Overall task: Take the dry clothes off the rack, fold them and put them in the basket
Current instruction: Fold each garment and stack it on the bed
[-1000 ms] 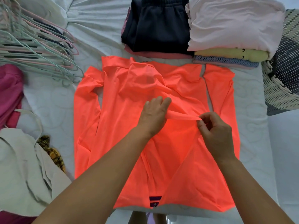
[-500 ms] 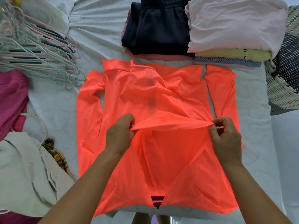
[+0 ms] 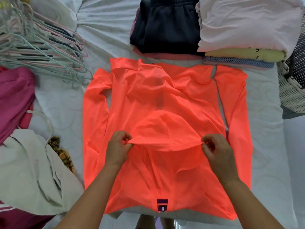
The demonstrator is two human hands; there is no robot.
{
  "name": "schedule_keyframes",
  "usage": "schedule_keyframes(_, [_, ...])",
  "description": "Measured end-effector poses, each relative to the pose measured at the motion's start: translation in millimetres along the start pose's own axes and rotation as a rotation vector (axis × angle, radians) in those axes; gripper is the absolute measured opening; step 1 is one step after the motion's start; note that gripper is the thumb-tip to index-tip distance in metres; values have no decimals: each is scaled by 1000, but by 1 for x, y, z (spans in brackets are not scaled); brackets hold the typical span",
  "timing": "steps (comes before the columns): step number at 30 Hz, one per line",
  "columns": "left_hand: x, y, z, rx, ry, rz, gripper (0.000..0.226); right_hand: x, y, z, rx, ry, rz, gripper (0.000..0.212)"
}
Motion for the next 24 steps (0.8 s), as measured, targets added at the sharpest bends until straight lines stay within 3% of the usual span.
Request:
schedule_keyframes(2, [-5, 4, -3, 127, 153, 69, 15, -7, 3, 1, -17, -21, -40, 15])
schedule_keyframes(5, [-14, 8, -5, 427, 426, 349, 16, -20, 6, -2, -125, -174, -69, 16])
schedule_keyframes(7, [-21, 11, -5, 460, 525, 457, 10, -27, 4, -9, -194, -291, -40, 14])
schedule_keyframes(9, [-28, 11, -3, 395, 542, 422, 13, -32, 0, -13, -197, -354, 35, 6])
schedule_keyframes(11, [-31, 8, -5, 215, 439, 259, 26, -33, -1, -13, -187, -364, 84, 5])
schedule_keyframes(13, [-26, 1, -18, -39, 164, 59, 40, -33, -1, -7, -201, -347, 84, 9])
schedule_keyframes(15, [-10, -20, -37, -228, -191, 20, 44, -31, 0, 2, -226, -326, 63, 10])
schedule_keyframes(17, [3, -45, -51, -424, -378, 16, 46, -29, 2, 9, -251, -313, 38, 11])
schedule_keyframes(19, [1, -57, -56, -552, -403, 12, 44, -28, 3, 14, -268, -300, 11, 14])
schedule_keyframes(24, [-14, -55, -48, -599, -365, 30, 22, -35, 10, 17, -290, -220, -48, 26])
Point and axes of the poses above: each hand's wrist, its own x-axis away from the middle knuckle, its own y-axis out of the back of the hand, z = x × y, the point moved 2 cm from there along -x, towards the middle knuckle, and after that the axes turned 9 degrees about y, right-handed, at the moved point
